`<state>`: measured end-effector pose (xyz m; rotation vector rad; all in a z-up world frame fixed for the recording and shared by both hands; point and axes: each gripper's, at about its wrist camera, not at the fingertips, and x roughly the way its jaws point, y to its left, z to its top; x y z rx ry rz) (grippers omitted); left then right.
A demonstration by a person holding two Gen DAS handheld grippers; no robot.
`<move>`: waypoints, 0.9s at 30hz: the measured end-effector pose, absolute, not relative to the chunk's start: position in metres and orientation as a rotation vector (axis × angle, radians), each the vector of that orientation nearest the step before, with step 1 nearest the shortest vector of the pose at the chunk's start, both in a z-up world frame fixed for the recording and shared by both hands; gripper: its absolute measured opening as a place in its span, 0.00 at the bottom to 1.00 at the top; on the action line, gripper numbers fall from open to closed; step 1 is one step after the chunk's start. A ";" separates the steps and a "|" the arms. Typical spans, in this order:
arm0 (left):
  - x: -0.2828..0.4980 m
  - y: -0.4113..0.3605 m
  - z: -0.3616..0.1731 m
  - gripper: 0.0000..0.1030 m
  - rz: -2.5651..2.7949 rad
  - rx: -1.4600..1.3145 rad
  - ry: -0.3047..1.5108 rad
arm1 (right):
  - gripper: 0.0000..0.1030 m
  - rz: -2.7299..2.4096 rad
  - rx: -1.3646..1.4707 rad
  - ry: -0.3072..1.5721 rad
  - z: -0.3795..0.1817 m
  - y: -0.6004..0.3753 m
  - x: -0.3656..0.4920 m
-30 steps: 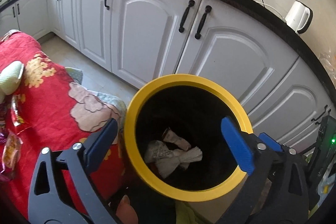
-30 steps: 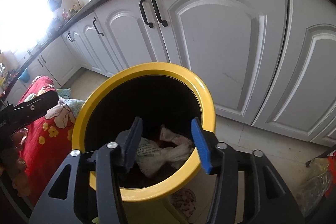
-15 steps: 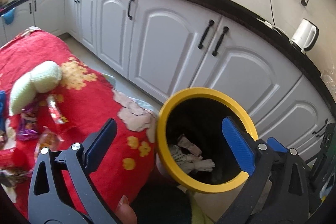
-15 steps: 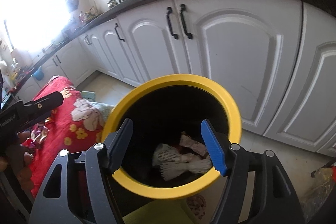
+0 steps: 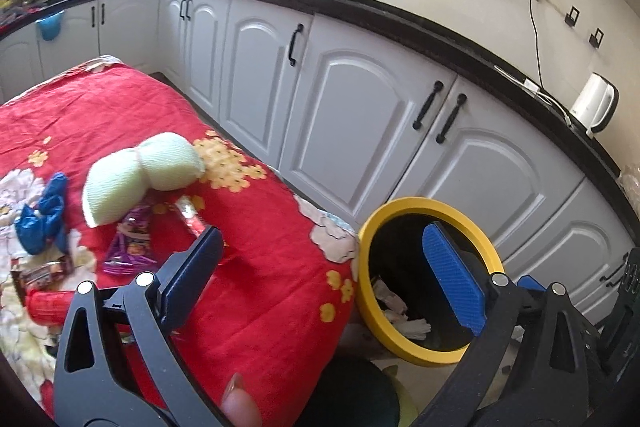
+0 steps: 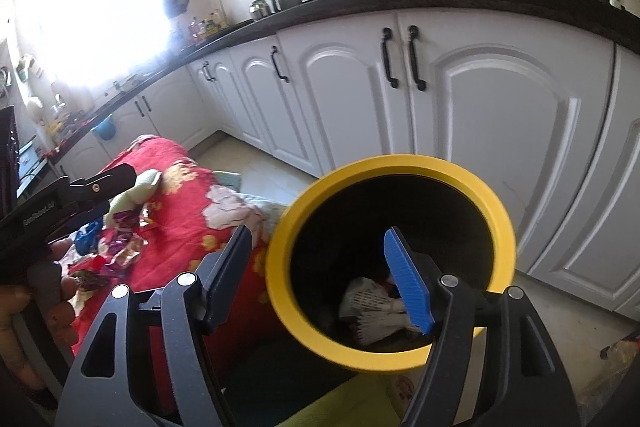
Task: Collect trash
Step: 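Move both tools back over the table toward the remaining trash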
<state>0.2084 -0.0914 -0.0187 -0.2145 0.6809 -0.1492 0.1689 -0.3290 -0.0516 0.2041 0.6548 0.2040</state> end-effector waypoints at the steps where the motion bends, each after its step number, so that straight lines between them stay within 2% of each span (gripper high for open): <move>1: 0.207 -0.089 -0.018 0.89 -0.146 -0.215 0.679 | 0.65 0.210 0.201 0.654 -0.050 -0.326 0.168; 27: 0.174 0.015 -0.005 0.89 0.021 -0.265 0.601 | 0.68 0.389 0.119 0.642 -0.033 -0.223 0.160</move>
